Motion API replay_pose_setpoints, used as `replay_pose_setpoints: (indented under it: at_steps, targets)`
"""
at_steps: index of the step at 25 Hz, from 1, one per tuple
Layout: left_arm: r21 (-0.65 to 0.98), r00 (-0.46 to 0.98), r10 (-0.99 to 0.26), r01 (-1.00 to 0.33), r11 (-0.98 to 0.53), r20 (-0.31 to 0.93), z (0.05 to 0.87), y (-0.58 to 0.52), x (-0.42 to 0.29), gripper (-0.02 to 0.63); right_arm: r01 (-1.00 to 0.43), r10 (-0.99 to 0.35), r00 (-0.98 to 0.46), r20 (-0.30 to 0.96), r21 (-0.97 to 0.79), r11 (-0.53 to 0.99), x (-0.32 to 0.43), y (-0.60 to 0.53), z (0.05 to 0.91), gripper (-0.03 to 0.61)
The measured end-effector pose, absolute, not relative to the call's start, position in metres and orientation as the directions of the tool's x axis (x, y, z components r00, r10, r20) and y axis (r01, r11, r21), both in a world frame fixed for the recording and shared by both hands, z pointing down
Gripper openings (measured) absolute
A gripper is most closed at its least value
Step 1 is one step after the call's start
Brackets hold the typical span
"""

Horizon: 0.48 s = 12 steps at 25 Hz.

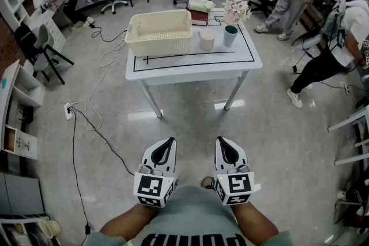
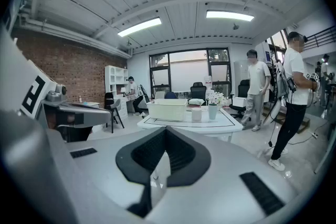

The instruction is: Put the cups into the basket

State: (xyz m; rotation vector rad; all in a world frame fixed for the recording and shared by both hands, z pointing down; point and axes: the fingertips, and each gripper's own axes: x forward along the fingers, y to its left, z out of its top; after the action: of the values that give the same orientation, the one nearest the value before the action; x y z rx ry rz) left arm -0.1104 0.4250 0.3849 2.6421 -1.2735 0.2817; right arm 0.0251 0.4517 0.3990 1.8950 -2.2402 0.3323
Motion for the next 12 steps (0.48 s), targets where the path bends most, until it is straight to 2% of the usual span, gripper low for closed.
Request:
replay_pose_setpoints:
  at_steps: [12]
  targets:
    - [0.095,0.609,-0.751,-0.788,-0.608,0.255,0.3878,0.4273,-0.1142,0.005,-0.981,-0.936,-0.196,0.294,-0.071,0.183,0.0171,0.453,0.402,0.011]
